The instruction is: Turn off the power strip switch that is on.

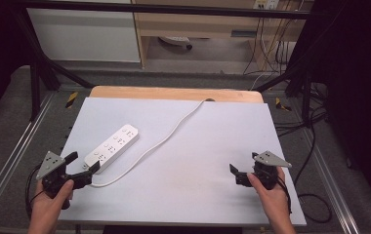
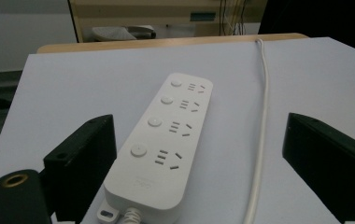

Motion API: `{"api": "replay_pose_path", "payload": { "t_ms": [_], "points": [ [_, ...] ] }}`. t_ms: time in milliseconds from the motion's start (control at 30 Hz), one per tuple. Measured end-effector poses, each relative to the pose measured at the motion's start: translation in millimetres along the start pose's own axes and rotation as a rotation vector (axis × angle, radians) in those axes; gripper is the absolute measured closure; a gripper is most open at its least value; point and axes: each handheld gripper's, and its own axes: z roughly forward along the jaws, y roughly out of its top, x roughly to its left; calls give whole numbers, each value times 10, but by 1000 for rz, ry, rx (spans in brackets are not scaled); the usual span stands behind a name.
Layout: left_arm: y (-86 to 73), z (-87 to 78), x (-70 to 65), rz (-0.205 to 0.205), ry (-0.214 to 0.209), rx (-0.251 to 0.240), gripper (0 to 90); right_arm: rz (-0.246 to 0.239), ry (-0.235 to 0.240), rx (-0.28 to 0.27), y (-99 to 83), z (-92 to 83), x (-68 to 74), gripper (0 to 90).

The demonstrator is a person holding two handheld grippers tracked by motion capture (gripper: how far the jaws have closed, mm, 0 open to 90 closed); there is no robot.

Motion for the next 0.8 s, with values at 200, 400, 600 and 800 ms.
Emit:
{"api": "replay_pose_path", "payload": {
  "t_ms": [200,400,600,800],
  "points": [
    [64,5,-46,9,1,-6,99,28,0,6,-99,7,-48,40],
    [174,44,-90,17,9,-13,90,2,15,11,-123,10,10,41],
    [256,108,-108,9,39,-7,48,-16,32,15,-125,17,54,41],
    [301,168,-96,-10,48,16,48,-19,40,17,-130,20,59,40]
  ]
}}
